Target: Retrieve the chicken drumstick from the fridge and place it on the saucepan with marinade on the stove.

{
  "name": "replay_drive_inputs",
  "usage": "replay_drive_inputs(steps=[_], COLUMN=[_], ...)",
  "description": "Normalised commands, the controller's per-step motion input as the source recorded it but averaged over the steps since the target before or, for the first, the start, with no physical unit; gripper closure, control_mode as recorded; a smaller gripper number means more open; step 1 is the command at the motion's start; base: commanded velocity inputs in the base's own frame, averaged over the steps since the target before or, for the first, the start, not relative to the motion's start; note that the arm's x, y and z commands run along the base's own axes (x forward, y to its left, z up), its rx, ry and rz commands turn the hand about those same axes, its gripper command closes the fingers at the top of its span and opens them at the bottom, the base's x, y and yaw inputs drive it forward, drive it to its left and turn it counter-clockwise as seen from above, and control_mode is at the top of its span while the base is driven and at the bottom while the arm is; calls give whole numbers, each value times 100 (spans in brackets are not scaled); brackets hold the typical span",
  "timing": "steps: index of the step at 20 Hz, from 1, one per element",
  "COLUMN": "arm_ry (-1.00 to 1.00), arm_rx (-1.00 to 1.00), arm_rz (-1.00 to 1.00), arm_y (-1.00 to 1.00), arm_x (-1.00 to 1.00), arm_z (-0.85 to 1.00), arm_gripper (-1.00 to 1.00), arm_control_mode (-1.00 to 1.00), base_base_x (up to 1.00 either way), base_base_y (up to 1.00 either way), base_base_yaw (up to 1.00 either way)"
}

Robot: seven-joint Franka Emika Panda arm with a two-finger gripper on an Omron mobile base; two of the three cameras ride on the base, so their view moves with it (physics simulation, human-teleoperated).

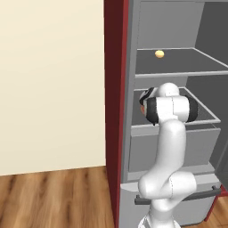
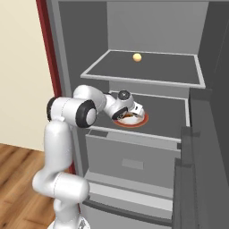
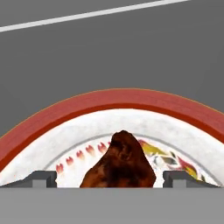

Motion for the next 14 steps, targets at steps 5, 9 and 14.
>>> replay_drive_inputs(steps=[5, 9, 14], arm_ry=[6, 0, 0], arm_rx=[-1, 0, 0], arm_rz=[0, 0, 0], arm_y=[0, 0, 0], arm_x=[24, 0, 0], arm_z=[-16, 0, 0], arm_gripper=[100, 100, 100], arm_control_mode=[-100, -100, -100], base_base_x=[0, 0, 0], base_base_y=[0, 0, 0], base_base_yaw=[0, 0, 0])
